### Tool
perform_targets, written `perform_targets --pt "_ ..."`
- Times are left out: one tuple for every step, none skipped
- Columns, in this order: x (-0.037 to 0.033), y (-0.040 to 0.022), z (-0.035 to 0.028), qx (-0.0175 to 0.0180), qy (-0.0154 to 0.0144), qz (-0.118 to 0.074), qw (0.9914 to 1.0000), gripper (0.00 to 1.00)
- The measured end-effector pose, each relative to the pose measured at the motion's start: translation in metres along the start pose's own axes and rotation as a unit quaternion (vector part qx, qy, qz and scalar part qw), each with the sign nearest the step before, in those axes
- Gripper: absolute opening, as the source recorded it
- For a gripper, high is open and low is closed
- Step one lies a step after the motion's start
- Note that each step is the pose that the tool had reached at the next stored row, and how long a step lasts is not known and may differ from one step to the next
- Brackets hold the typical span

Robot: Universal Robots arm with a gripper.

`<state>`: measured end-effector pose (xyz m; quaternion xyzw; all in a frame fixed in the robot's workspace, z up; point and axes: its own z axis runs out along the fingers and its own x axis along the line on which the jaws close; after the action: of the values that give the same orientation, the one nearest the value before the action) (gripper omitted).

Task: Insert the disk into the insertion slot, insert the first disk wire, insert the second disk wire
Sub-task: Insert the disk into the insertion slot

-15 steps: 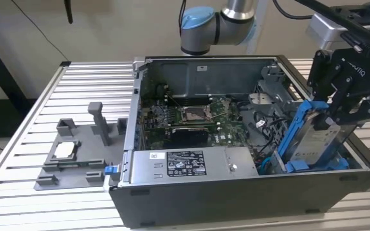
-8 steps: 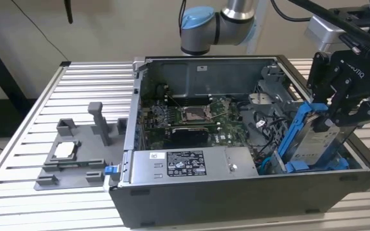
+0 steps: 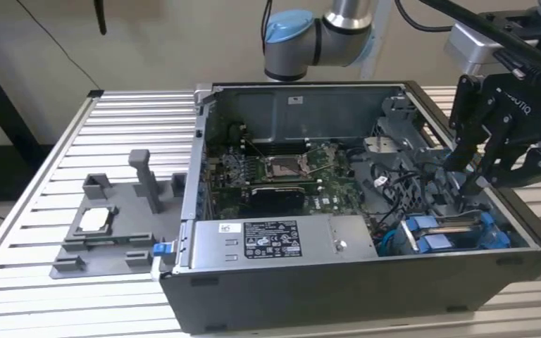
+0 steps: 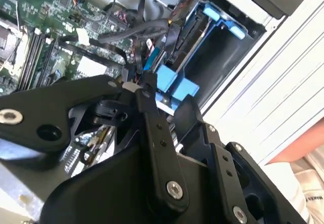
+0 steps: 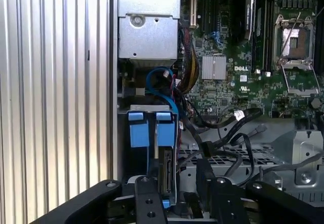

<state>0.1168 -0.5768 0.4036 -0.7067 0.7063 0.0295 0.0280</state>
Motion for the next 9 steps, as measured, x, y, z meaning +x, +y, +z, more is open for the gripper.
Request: perform_targets --pt "-0.0002 0.0002 -0.0002 0.0045 -0.0004 0.0 0.99999 0.43" --pt "-0.0005 0.0003 -0.0001 0.012 -0.0018 -0.001 0.99993 0.43" --pt "-0.0007 0.0003 0.0 0.0195 -0.0036 -0.002 0.9998 0.43" --pt "-0.0012 0.0004 0.0 0.0283 -0.0057 -0.002 0.99958 0.43" --pt "-0.0017 0.0004 0.0001 0.0366 -0.0065 -0.003 0.9993 0.43" --pt "-0.0025 0.0005 0.0003 0.0429 -0.0065 -0.004 0.99905 0.43" --pt "-0.0035 0.0005 0.0005 0.0483 -0.0065 -0.006 0.9988 0.43" --pt "-0.0046 0.0005 0.001 0.0538 -0.0066 -0.007 0.9985 0.43" --pt "-0.0057 0.0005 0.0017 0.0588 -0.0068 -0.01 0.9982 0.43"
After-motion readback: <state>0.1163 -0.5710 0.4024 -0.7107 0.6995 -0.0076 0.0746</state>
